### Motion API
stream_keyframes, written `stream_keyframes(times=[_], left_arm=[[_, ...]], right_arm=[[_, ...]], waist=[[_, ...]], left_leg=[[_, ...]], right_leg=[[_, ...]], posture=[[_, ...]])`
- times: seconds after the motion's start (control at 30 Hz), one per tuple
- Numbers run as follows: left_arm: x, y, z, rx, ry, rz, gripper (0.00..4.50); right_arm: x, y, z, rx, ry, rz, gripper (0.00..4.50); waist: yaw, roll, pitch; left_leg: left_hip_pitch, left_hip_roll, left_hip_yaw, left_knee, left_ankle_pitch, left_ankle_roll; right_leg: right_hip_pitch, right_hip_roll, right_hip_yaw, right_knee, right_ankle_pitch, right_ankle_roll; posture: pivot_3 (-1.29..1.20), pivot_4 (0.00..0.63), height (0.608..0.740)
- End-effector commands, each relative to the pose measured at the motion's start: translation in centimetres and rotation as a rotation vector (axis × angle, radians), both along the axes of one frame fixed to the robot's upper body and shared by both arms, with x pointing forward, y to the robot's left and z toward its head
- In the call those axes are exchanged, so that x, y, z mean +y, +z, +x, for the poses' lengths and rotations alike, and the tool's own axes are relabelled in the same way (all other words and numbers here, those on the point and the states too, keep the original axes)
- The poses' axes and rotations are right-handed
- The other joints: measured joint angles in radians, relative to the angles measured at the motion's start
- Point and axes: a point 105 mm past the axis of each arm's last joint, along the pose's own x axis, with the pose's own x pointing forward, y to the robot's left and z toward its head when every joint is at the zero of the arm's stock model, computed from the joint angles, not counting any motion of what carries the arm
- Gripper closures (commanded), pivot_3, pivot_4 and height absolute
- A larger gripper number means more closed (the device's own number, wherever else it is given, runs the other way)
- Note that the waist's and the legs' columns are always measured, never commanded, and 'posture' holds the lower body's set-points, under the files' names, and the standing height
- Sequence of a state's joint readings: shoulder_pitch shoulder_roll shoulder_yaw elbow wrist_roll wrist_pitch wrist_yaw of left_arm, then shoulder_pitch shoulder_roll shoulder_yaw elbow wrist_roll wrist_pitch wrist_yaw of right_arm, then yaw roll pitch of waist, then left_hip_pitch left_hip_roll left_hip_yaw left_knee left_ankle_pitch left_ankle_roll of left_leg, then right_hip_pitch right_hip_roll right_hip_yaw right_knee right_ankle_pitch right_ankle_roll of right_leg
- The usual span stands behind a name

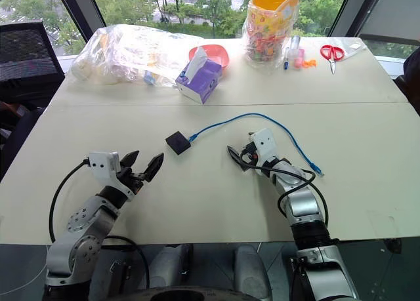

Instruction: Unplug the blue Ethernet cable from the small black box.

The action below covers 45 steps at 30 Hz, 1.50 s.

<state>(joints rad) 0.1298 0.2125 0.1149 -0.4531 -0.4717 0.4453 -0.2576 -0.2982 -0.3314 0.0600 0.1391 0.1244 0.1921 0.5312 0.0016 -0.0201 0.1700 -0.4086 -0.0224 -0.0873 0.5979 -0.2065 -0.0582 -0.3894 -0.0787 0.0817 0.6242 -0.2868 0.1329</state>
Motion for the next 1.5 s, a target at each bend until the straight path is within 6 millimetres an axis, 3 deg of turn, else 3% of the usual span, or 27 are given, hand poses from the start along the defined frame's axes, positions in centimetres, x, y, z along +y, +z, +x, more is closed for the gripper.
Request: stream_keyframes(times=[0.03, 0.17, 0.43, 0.67, 0.9, 1.07, 1.5], left_arm=[[0.0, 1.3, -0.1, -0.049, -0.022, 0.013, 0.0], [0.4, 1.5, 0.0, -0.049, -0.022, 0.019, 0.0], [0.8, 1.8, 0.4, -0.065, 0.0, 0.014, 0.0], [0.6, 1.7, 0.4, -0.069, 0.01, 0.007, 0.0], [1.1, 2.0, 0.2, -0.081, 0.046, 0.007, 0.0], [1.9, 2.2, -0.6, -0.088, 0.097, 0.016, 0.0], [2.8, 2.3, -2.3, -0.096, 0.198, 0.023, 0.0]], right_arm=[[1.5, 1.6, -0.3, -0.031, 0.1, -0.009, 0.03], [1.8, 2.9, 0.1, -0.026, 0.173, -0.037, 0.03], [4.2, 6.8, 0.1, -0.052, 0.485, -0.252, 0.03], [6.7, 10.0, 0.8, -0.097, 0.77, -0.549, 0.03], [11.2, 9.7, 2.6, -0.104, 0.97, -0.752, 0.03], [13.7, 7.8, 3.8, -0.045, 0.997, -0.88, 0.03], [15.4, 6.4, 5.0, 0.016, 0.871, -1.092, 0.03]], waist=[[-0.009, 0.0, 0.0], [-0.019, 0.001, 0.0], [-0.019, 0.002, 0.001], [-0.024, 0.002, 0.002], [-0.024, 0.002, 0.002], [-0.026, 0.003, 0.003], [-0.045, 0.004, 0.004]], left_leg=[[0.0, 0.0, 0.0, 0.0, 0.0, 0.0], [0.0, 0.0, 0.0, 0.0, 0.0, 0.0], [0.0, 0.0, -0.001, 0.001, 0.0, 0.0], [0.0, 0.0, 0.0, 0.001, 0.0, 0.0], [0.0, 0.0, -0.001, 0.0, 0.001, -0.001], [0.0, 0.0, -0.001, -0.001, 0.001, -0.001], [-0.001, 0.0, -0.002, -0.002, 0.001, -0.003]], right_leg=[[0.0, 0.0, 0.0, 0.001, 0.0, 0.0], [0.0, 0.0, 0.0, 0.002, 0.0, 0.0], [-0.002, 0.0, -0.001, 0.005, 0.0, 0.001], [-0.002, 0.0, -0.001, 0.005, 0.001, 0.003], [-0.004, 0.0, -0.002, 0.006, 0.002, 0.004], [-0.005, 0.0, -0.002, 0.007, 0.002, 0.004], [-0.006, 0.0, -0.002, 0.009, 0.001, 0.0]], posture=[[0.0, 0.15, 0.726], [0.0, 0.15, 0.726], [0.0, 0.15, 0.726], [0.0, 0.15, 0.726], [0.0, 0.15, 0.726], [0.0, 0.15, 0.726], [0.0, 0.15, 0.726]])
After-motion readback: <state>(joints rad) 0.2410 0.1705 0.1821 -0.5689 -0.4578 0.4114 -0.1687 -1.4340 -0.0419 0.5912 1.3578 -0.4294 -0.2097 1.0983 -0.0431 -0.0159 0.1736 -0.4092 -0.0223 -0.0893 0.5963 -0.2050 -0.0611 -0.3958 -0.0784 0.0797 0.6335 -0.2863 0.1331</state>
